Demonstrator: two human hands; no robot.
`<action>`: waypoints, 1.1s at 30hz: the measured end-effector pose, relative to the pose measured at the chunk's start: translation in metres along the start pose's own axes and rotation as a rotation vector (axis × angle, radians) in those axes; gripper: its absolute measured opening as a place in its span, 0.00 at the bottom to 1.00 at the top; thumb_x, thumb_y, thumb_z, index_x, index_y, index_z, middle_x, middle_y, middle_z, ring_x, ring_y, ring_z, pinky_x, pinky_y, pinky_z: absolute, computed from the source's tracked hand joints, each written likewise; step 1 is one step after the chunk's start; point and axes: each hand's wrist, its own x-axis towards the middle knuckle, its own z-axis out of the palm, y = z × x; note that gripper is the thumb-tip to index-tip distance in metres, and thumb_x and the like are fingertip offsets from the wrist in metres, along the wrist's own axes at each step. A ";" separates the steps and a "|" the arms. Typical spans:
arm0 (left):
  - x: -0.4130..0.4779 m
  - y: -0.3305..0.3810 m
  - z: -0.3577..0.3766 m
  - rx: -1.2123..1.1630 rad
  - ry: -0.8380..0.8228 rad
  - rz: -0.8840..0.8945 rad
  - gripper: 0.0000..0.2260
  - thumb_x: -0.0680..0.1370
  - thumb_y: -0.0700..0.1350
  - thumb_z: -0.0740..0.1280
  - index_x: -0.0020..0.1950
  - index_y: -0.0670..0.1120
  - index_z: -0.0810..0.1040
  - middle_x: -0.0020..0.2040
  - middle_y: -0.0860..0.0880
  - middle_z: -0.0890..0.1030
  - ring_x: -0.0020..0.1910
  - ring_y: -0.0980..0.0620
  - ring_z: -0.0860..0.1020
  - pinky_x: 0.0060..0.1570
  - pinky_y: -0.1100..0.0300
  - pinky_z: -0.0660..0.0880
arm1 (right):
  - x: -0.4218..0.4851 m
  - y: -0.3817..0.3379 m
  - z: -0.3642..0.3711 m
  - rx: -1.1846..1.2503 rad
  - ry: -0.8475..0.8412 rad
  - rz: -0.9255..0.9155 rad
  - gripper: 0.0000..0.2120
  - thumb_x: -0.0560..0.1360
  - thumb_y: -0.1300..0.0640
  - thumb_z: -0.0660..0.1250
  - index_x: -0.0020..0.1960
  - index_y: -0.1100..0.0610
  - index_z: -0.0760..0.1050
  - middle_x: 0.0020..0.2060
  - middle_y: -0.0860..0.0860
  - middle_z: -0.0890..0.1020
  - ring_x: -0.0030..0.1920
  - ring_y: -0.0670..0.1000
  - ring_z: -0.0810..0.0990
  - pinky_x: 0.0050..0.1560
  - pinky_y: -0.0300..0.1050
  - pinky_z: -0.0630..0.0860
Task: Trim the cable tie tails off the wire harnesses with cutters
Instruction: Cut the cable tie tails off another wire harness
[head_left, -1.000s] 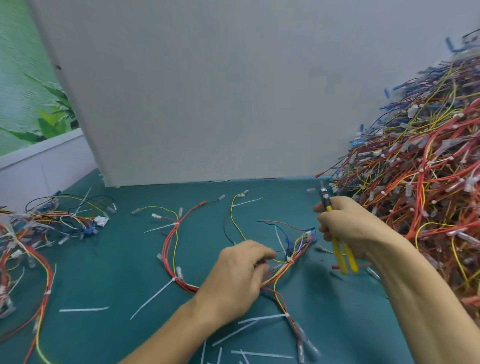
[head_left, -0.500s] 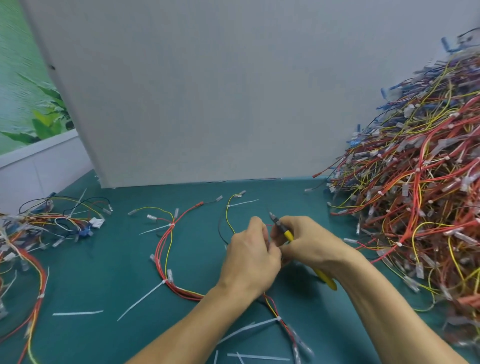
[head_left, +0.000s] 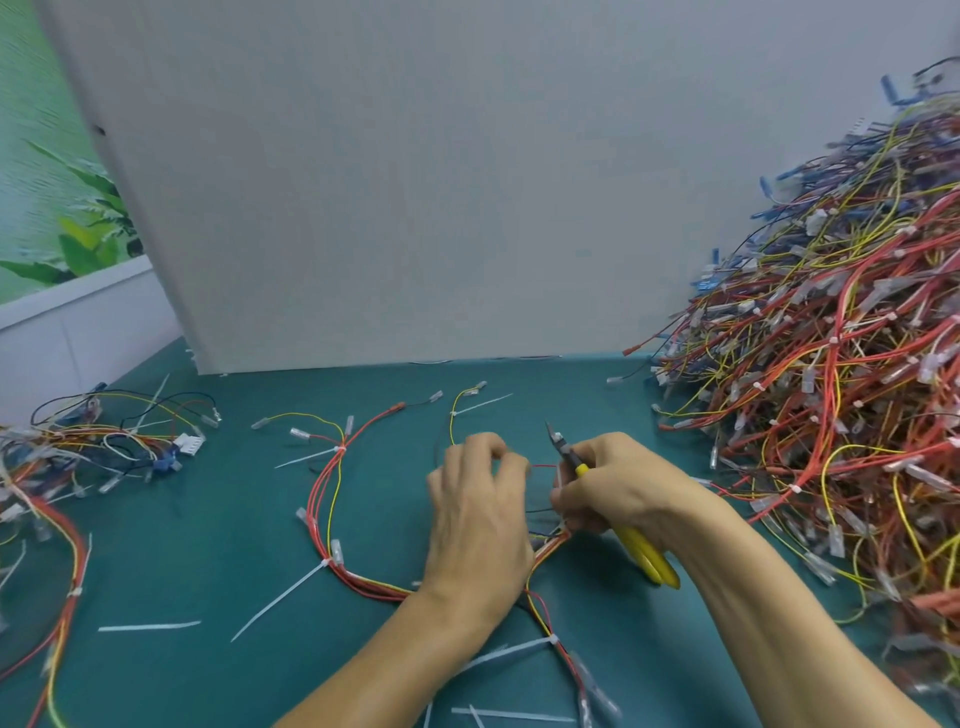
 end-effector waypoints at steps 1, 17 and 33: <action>-0.001 0.001 0.002 -0.010 -0.023 0.086 0.10 0.65 0.40 0.73 0.45 0.46 0.79 0.47 0.48 0.78 0.47 0.45 0.76 0.50 0.51 0.70 | 0.000 0.000 0.000 -0.002 0.000 0.005 0.06 0.72 0.64 0.68 0.37 0.58 0.74 0.27 0.55 0.81 0.29 0.51 0.80 0.34 0.42 0.76; 0.002 -0.002 0.012 -0.044 -0.081 0.289 0.08 0.64 0.44 0.77 0.34 0.49 0.78 0.29 0.53 0.77 0.31 0.50 0.76 0.50 0.49 0.77 | 0.006 0.005 0.005 -0.031 0.179 0.045 0.05 0.71 0.61 0.68 0.37 0.57 0.75 0.34 0.56 0.81 0.41 0.59 0.82 0.48 0.55 0.82; 0.002 -0.013 0.008 -0.560 -0.350 -0.180 0.16 0.72 0.44 0.73 0.58 0.51 0.74 0.44 0.56 0.82 0.44 0.61 0.79 0.47 0.74 0.70 | -0.019 0.005 -0.009 0.229 -0.030 0.044 0.18 0.77 0.43 0.65 0.45 0.59 0.74 0.30 0.56 0.79 0.30 0.51 0.75 0.30 0.39 0.72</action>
